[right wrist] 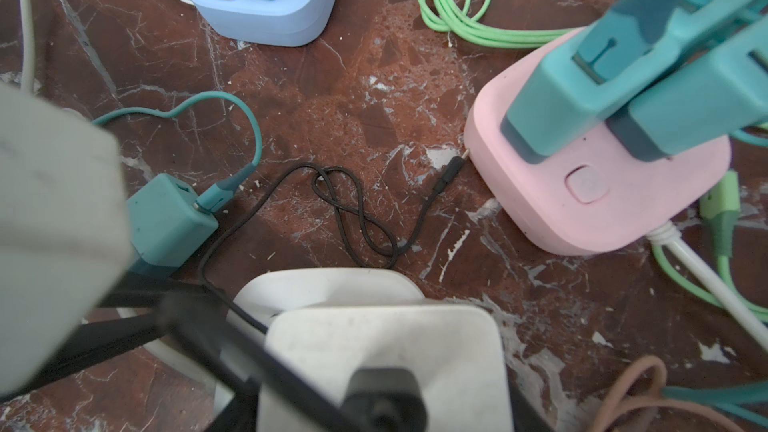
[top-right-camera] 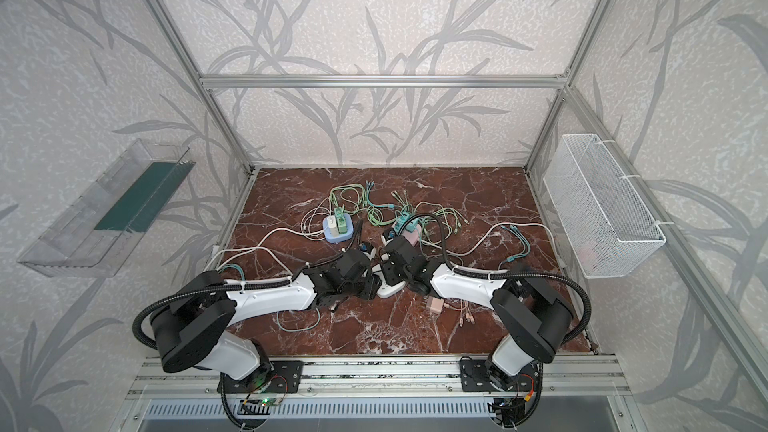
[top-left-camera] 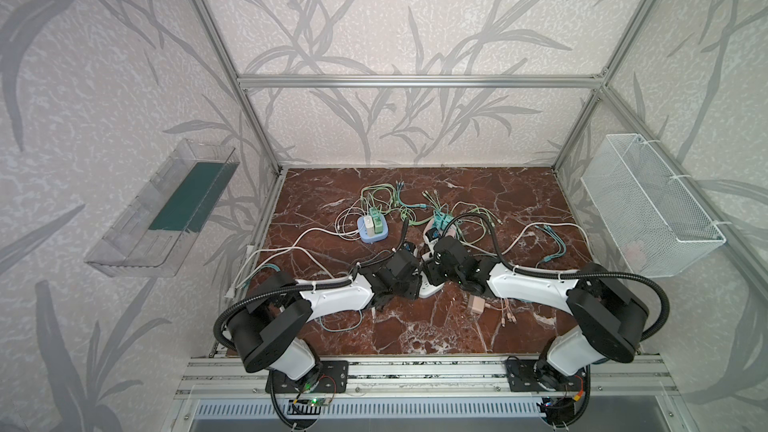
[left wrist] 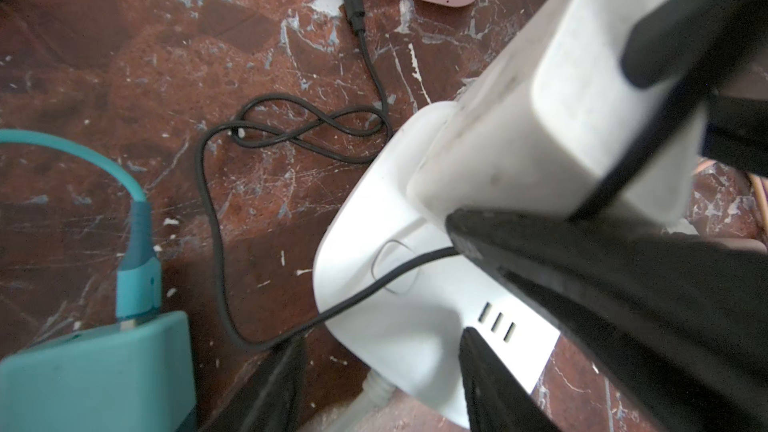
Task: Pull the plug off the socket
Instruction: 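Pull the white charger up off the strip with the right gripper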
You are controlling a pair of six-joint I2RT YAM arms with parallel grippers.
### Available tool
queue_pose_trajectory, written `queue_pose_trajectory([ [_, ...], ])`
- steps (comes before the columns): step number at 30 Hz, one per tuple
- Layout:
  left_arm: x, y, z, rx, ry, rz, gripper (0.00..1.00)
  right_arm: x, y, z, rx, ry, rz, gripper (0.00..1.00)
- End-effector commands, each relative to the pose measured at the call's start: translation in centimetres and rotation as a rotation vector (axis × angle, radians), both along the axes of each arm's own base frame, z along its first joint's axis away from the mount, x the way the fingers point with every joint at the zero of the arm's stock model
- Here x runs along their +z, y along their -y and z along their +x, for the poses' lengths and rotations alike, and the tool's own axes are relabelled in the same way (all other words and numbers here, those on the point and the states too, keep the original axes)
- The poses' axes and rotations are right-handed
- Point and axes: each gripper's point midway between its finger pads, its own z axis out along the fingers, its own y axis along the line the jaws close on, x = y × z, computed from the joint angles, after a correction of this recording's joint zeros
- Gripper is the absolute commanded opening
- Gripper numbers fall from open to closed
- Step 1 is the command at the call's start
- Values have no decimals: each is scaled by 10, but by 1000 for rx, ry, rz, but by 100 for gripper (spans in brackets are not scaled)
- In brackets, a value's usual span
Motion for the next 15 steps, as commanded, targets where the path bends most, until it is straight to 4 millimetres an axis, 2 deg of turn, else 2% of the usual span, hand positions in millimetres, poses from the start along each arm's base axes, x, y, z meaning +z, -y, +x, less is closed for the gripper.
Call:
queue_pose_trajectory([
  [1,-34,-24,-17,18,-106,134,59,30,-9,5,5,73,62,38],
  [9,-39,-23,-19,23,-123,126,59,43,-3,3,-2,91,63,38],
  [15,-32,-21,-18,4,-102,115,59,33,4,0,6,53,-4,40],
])
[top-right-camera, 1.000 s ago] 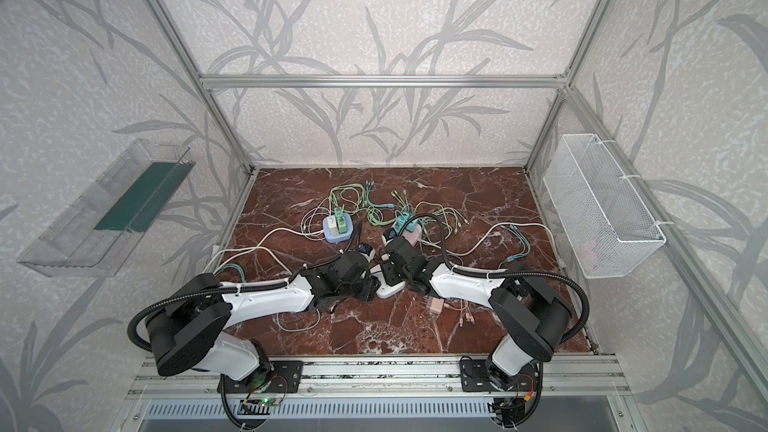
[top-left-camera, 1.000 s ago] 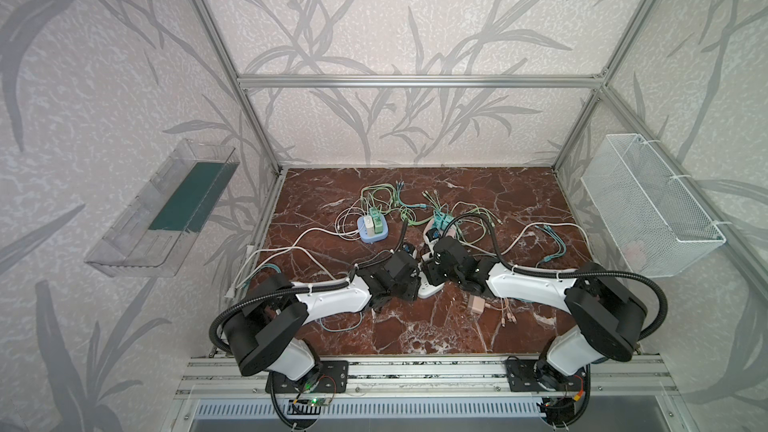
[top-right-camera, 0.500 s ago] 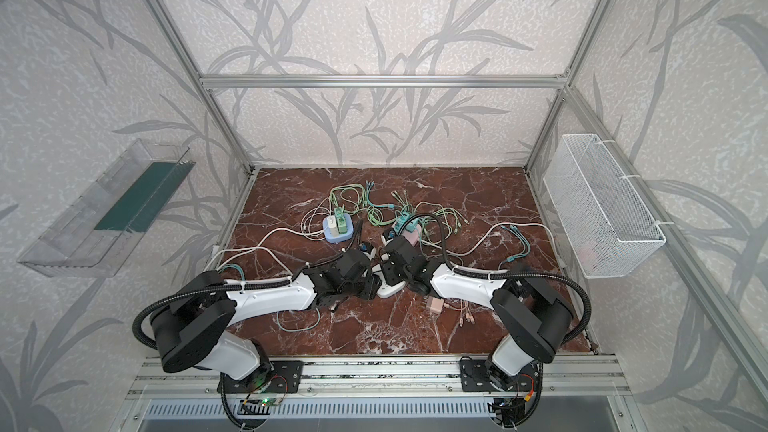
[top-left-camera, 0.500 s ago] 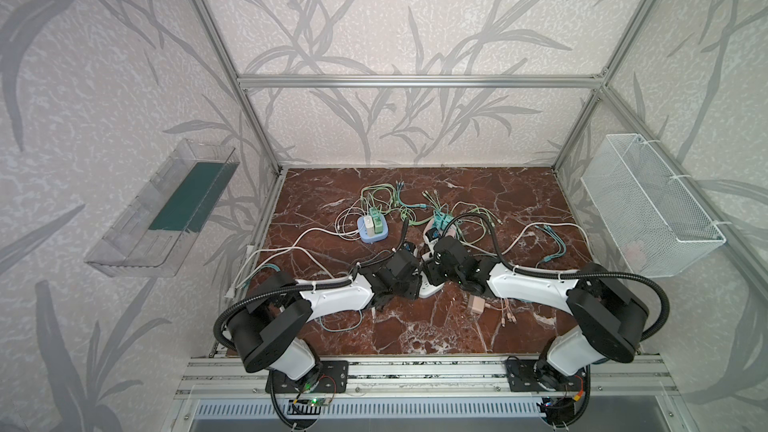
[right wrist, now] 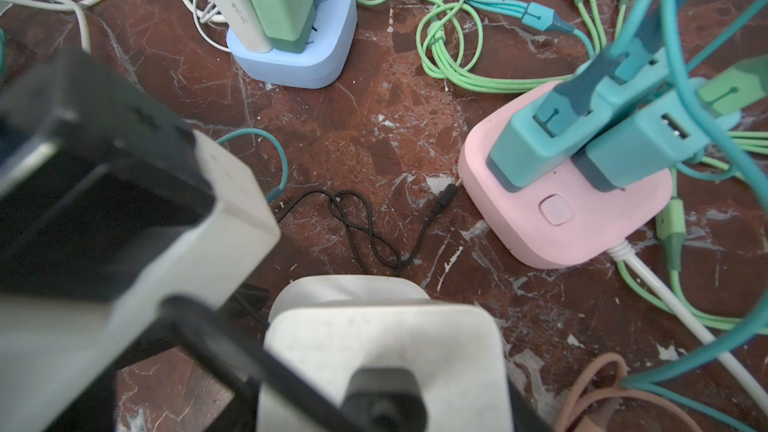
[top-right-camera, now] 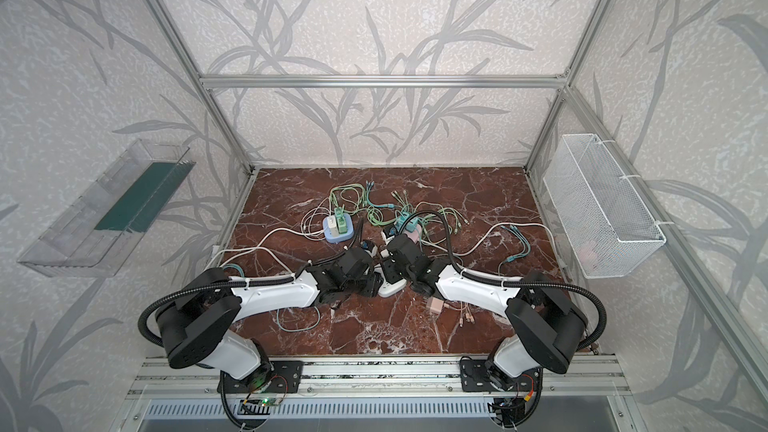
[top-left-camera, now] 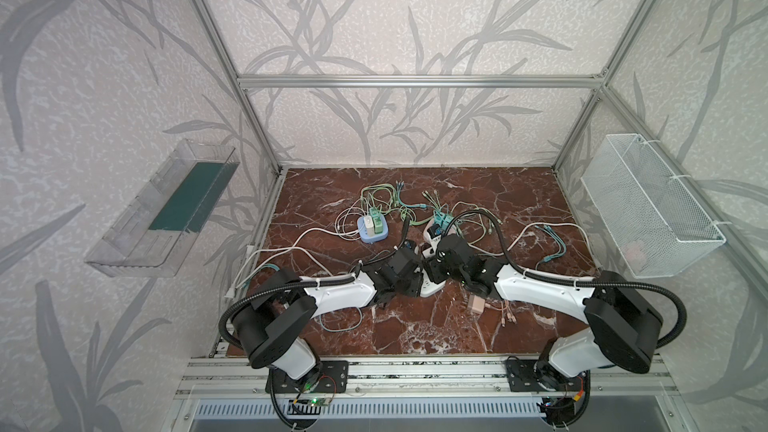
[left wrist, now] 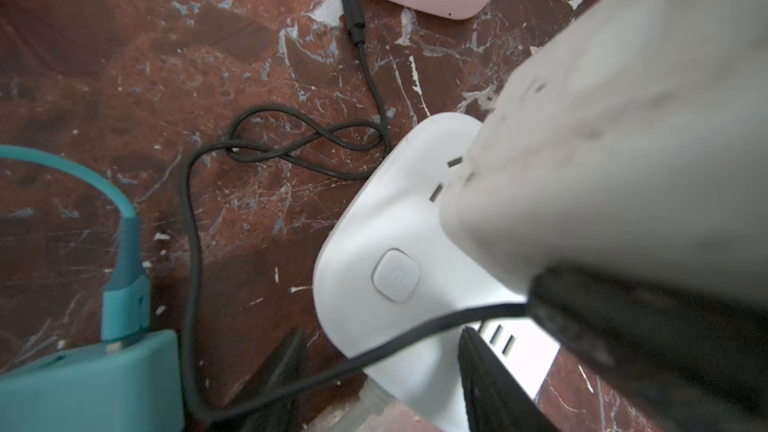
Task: Pull the plug off the socket
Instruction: 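Pull the white charger up off the strip with the right gripper, then carry the white charger away from the strip with the right gripper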
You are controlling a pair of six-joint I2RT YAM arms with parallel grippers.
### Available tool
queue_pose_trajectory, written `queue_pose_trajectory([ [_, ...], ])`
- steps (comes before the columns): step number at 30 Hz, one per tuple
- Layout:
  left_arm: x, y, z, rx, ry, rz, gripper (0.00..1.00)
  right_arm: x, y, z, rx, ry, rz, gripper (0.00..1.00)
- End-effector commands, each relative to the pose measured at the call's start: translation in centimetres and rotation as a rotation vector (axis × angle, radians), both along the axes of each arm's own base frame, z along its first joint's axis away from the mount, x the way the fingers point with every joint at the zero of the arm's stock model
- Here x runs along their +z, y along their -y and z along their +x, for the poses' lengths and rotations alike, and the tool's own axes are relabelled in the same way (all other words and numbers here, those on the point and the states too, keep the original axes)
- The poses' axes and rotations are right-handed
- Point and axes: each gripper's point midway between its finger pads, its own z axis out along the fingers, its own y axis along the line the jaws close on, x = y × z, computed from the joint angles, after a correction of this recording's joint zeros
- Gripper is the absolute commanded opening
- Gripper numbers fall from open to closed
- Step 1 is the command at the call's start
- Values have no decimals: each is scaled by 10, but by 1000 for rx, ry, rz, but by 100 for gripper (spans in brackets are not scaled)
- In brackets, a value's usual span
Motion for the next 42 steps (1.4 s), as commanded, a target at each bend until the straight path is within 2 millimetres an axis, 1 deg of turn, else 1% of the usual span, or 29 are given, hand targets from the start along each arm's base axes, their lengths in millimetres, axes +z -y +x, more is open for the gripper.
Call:
queue_pose_trajectory([
  [1,-30,-26,-21,-11,-85,125,59,6,3,2,-2,-2,-34,40],
  [7,-17,-27,-20,-31,-39,111,59,3,16,1,-8,-47,-63,40],
  [11,-13,-26,-19,-41,-21,102,59,2,25,-2,-14,-70,-85,41],
  [19,2,-19,-15,-77,32,68,60,-2,49,-6,-31,-174,-98,42],
  [24,9,-16,-15,-94,61,43,60,-10,52,-15,-26,-244,-117,42],
  [29,17,-11,-16,-130,93,11,61,-19,61,-26,-52,-336,-169,43],
  [34,24,-11,-13,-130,123,0,61,-28,68,-33,-68,-407,-210,43],
  [37,29,-11,-13,-129,141,-11,61,-31,69,-36,-69,-442,-217,44],
  [42,30,-13,-13,-129,151,-7,61,-35,68,-43,-61,-497,-219,45],
])
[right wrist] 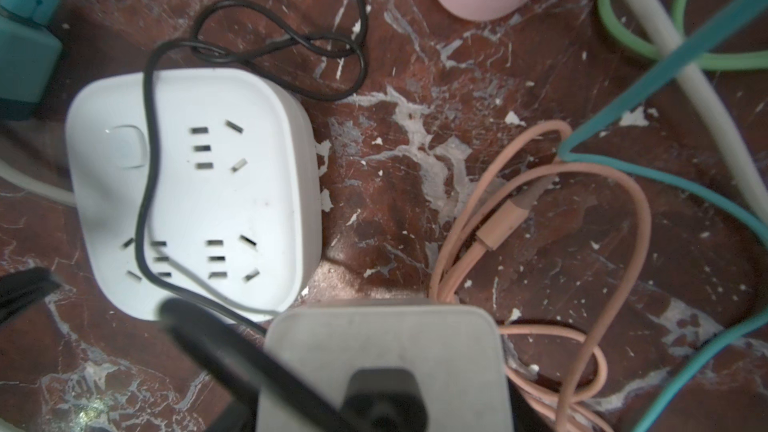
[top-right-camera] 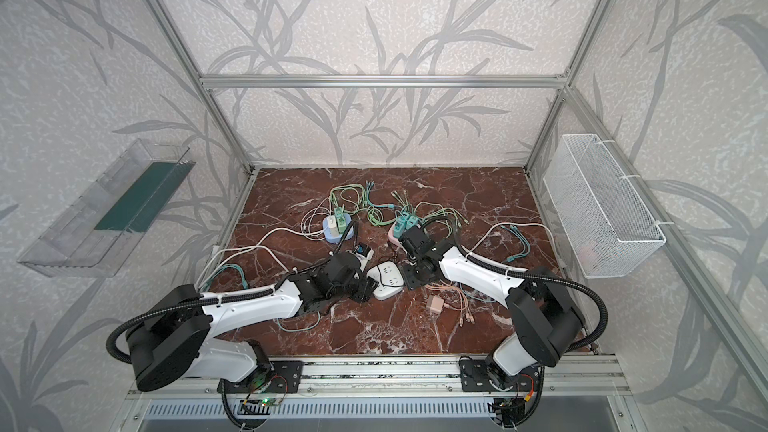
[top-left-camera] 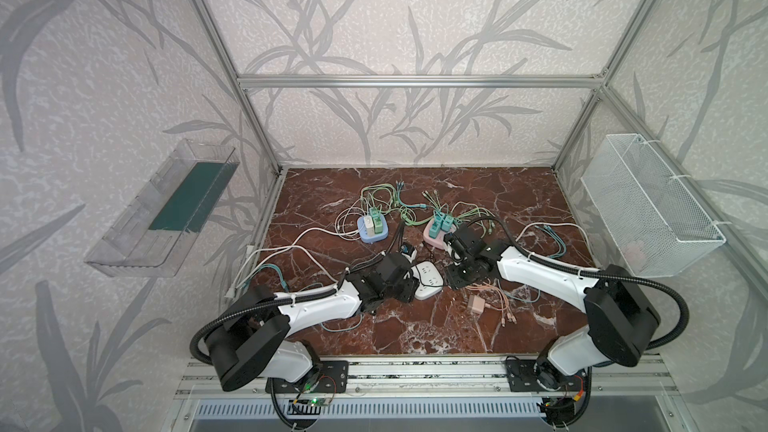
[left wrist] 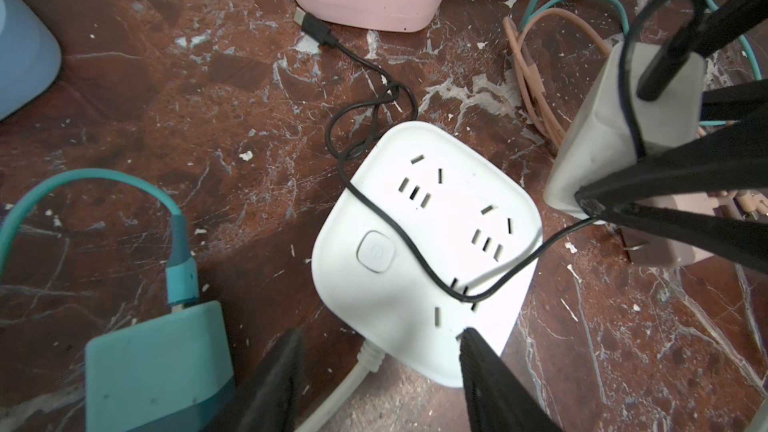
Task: Pull the plug off the socket
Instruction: 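Carry the white charger away from the strip with the right gripper, then move both grippers toward the blue and pink power strips farther away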
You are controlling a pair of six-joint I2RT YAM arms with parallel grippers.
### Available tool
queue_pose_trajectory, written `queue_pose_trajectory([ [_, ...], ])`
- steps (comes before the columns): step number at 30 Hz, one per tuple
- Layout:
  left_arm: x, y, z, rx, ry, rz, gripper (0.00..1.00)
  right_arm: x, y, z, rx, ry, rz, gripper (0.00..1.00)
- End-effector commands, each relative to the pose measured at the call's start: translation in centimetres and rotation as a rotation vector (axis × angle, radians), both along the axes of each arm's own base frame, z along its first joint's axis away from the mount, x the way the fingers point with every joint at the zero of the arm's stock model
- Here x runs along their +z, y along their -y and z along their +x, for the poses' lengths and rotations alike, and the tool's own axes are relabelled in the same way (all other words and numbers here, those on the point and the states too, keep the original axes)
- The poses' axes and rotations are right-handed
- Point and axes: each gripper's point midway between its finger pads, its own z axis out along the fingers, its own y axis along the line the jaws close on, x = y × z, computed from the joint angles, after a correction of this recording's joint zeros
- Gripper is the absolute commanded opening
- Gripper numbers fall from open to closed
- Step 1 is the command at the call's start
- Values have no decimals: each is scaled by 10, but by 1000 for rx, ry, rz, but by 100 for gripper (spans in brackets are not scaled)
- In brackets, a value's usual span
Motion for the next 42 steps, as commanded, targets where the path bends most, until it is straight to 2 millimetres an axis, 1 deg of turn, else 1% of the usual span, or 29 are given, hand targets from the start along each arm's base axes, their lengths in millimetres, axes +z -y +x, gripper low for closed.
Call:
queue_pose_trajectory([
  [1,6,-1,0,-7,32,-4,61,4,-2,-4,-7,-54,7,45],
  [7,10,-2,3,3,52,-8,61,-2,-1,-13,-4,-108,-5,46],
  [11,14,-4,4,11,66,-11,61,-7,2,-15,-11,-133,-16,54],
  [18,15,-7,3,20,72,-11,61,-12,-3,-13,-15,-155,3,62],
  [24,21,-13,5,40,103,-12,62,-16,-2,-15,-9,-167,-7,68],
  [27,23,-17,7,57,130,-15,63,-14,-2,-15,-9,-160,-4,71],
  [30,29,-21,8,74,156,-29,65,-10,-1,-12,-16,-142,-1,72],
  [32,32,-25,10,92,172,-27,67,-5,-2,-9,-18,-120,7,75],
  [35,38,-35,16,141,202,-2,73,6,-7,-3,-1,-73,44,77],
  [37,43,-40,19,162,218,17,77,15,-13,3,15,-33,75,77],
  [42,57,-57,31,230,242,58,82,42,-23,22,20,75,130,78],
])
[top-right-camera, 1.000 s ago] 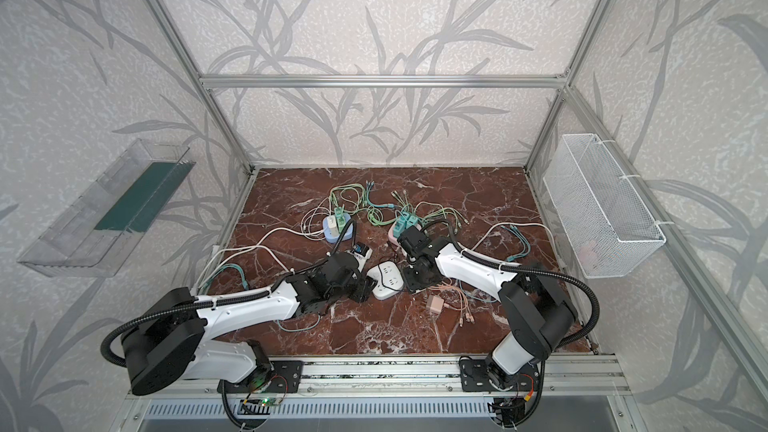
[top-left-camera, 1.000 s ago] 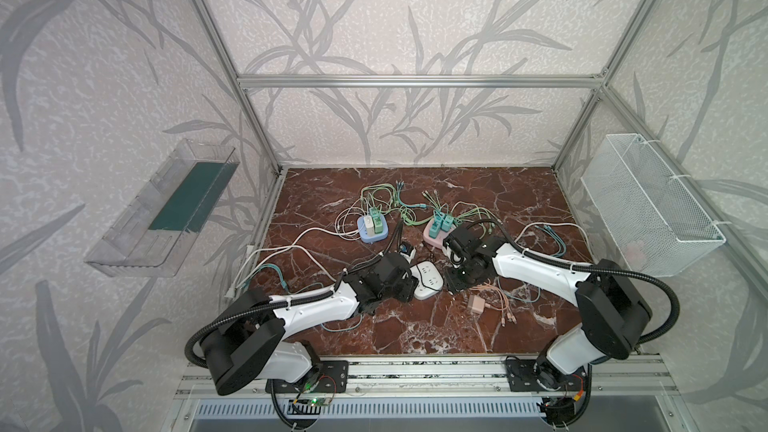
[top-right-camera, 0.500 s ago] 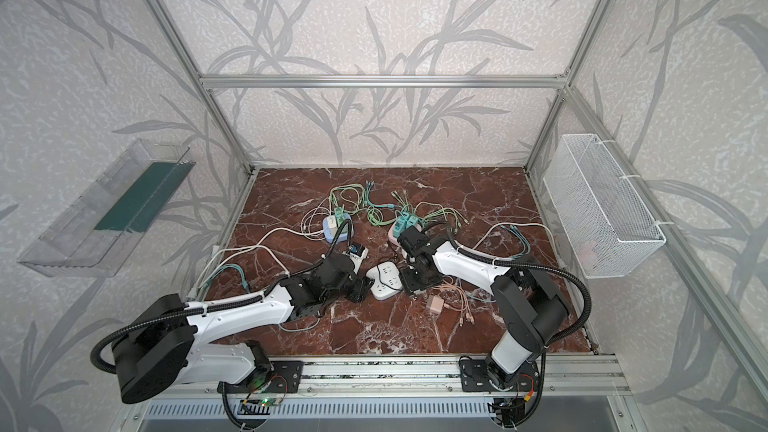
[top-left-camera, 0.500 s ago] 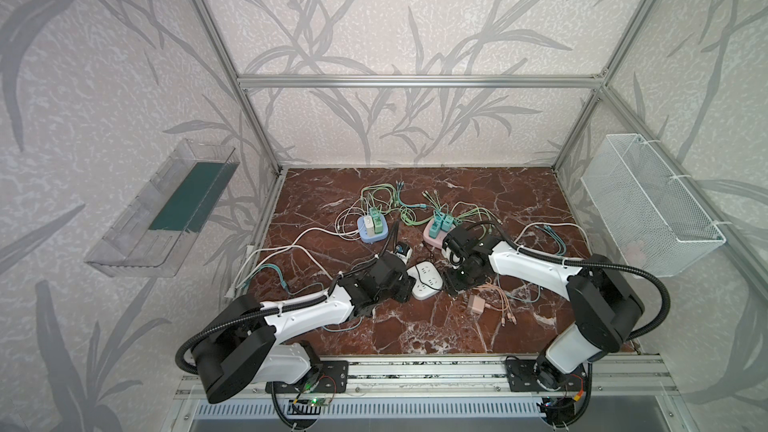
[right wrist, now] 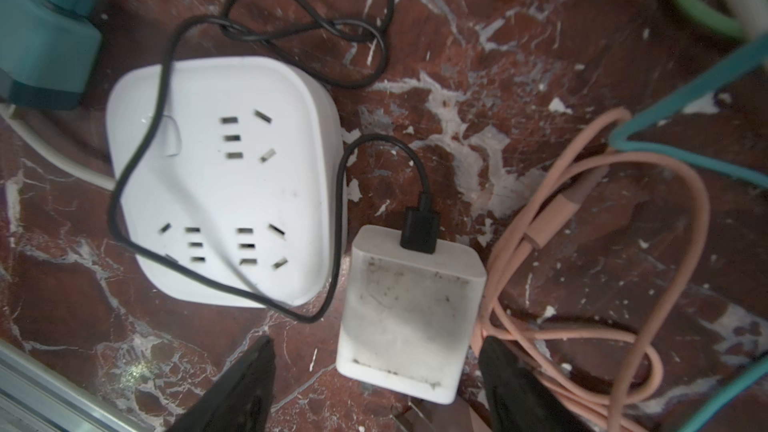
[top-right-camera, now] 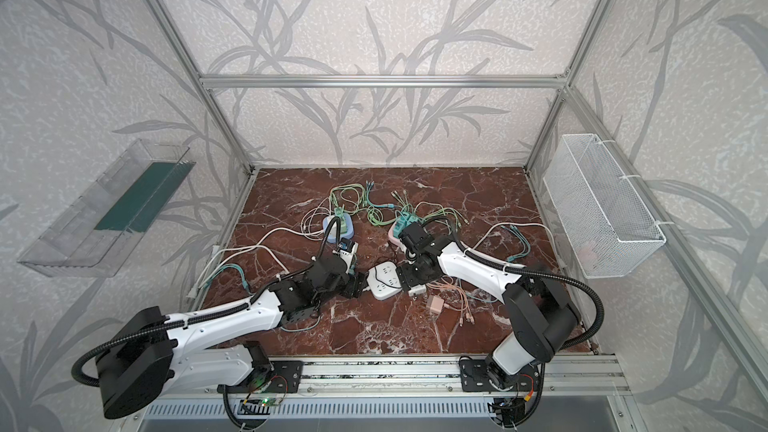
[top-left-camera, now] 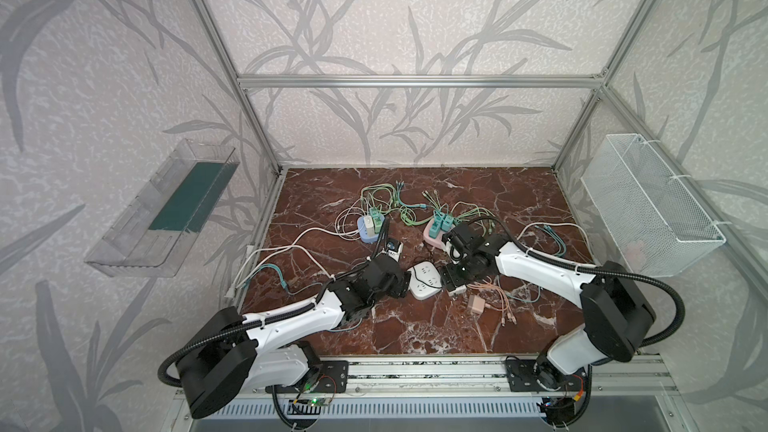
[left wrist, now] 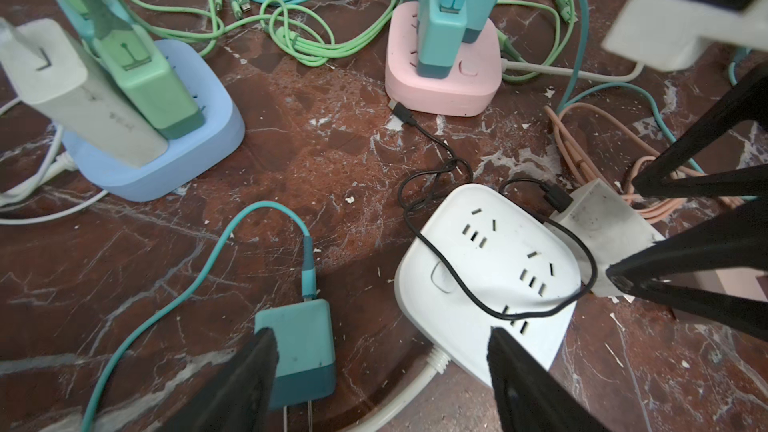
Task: Pull the plug off the socket
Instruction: 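Move both grippers toward the blue and pink power strips farther away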
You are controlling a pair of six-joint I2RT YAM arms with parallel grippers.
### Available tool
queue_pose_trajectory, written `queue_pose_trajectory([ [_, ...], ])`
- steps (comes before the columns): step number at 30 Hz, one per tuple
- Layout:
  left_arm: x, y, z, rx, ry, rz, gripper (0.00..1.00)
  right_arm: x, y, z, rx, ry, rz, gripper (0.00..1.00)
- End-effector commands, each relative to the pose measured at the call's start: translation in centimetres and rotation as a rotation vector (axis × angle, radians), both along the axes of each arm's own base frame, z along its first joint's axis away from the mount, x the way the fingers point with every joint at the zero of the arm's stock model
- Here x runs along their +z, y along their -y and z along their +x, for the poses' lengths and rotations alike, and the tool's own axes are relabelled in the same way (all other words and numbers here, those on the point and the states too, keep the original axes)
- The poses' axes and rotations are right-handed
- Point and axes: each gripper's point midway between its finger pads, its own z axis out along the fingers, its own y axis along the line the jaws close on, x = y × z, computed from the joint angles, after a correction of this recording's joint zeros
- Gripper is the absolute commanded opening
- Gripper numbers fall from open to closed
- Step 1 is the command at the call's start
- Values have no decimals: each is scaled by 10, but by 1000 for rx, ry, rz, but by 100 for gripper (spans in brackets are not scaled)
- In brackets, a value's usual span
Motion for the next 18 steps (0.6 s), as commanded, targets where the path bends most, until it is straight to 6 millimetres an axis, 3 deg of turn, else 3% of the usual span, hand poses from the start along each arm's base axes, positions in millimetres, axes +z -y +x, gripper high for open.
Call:
queue_pose_trajectory([
  [1,23,-18,15,93,50,26,83,38,-14,25,0,137,80,78],
  [10,48,-63,50,248,26,-27,86,84,-47,61,-22,297,251,73],
  [18,59,-89,84,316,-28,-39,86,95,-90,92,-41,297,386,62],
])
